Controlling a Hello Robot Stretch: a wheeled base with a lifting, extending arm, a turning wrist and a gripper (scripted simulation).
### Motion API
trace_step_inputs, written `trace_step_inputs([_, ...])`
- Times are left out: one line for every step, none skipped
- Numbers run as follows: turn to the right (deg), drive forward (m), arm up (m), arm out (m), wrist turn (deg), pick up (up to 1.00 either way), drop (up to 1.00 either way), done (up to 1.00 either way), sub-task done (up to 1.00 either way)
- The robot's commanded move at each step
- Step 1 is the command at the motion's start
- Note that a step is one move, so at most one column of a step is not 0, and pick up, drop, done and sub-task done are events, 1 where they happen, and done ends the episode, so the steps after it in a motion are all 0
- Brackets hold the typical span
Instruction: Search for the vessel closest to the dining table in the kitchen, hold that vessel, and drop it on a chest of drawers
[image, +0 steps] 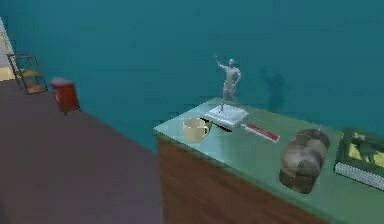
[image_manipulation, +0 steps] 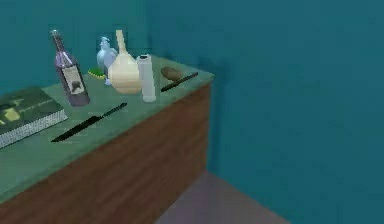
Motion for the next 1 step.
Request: trace_step_inputs([-45.0,0.0,0.0,0.0,0.0,0.0,0.0,0.0,0.0])
